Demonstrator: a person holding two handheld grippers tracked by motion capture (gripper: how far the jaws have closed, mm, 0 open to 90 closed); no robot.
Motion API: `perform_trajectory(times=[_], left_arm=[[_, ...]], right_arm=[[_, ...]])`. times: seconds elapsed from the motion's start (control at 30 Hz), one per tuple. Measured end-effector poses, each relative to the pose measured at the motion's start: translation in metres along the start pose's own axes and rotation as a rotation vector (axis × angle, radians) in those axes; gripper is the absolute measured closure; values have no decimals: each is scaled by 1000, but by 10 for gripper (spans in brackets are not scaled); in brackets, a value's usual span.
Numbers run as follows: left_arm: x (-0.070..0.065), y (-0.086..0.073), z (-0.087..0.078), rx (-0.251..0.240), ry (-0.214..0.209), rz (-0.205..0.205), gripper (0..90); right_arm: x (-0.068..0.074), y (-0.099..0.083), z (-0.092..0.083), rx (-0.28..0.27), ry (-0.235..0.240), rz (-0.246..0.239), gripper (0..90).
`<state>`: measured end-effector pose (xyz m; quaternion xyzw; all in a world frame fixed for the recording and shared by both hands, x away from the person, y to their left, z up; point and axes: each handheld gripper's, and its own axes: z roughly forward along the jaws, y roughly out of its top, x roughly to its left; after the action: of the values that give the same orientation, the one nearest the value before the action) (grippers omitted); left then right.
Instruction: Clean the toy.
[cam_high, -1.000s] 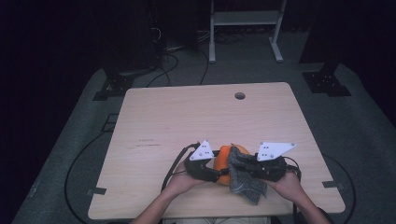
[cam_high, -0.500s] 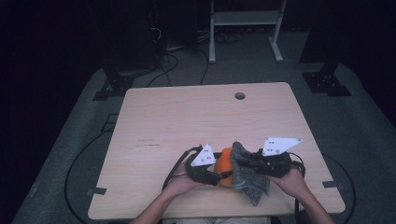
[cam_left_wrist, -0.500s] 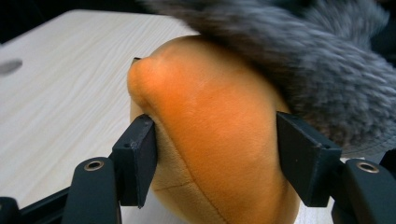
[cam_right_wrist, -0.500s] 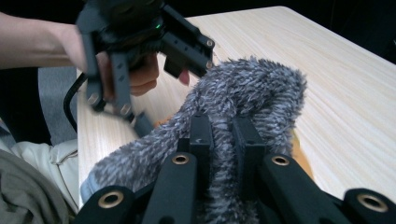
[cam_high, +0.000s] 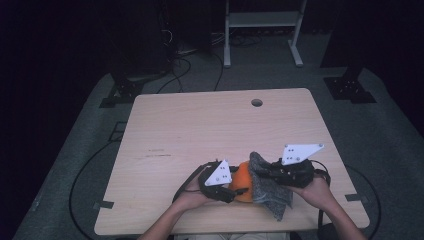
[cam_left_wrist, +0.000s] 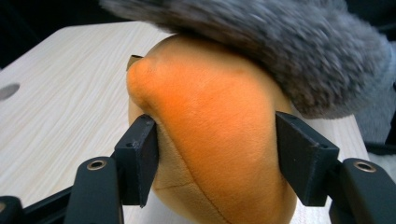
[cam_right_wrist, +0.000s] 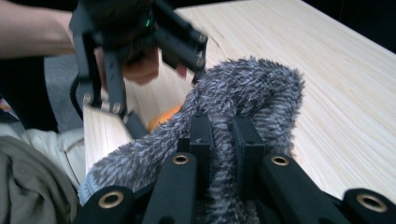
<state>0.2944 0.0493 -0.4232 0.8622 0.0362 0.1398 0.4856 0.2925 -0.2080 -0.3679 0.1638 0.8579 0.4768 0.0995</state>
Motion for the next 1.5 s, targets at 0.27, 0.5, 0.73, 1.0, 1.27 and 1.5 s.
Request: perform_trajectory(times=[0.27,0.5,0.73,1.0,1.27,1.5], left_arm=[[13,-11,-4,-7,-32,-103,347],[26,-11,-4,-66,-75,-340,207],[27,-15,-8,-57,-41,-294,360],[26,-12,-8,-54,-30,-280,358],[23,-7,5,-8,-16,-428,130],[14,-2,-2,-77,0,-240,447]], right_arm=[[-14,-19,6,50,-6,50,804],[-7,-19,17,13,-4,79,803],[-9,-25,16,30,5,69,803],[-25,-39,6,-3,-17,136,800],[-16,-41,13,10,-46,116,802],[-5,-41,1,-4,-52,81,802]])
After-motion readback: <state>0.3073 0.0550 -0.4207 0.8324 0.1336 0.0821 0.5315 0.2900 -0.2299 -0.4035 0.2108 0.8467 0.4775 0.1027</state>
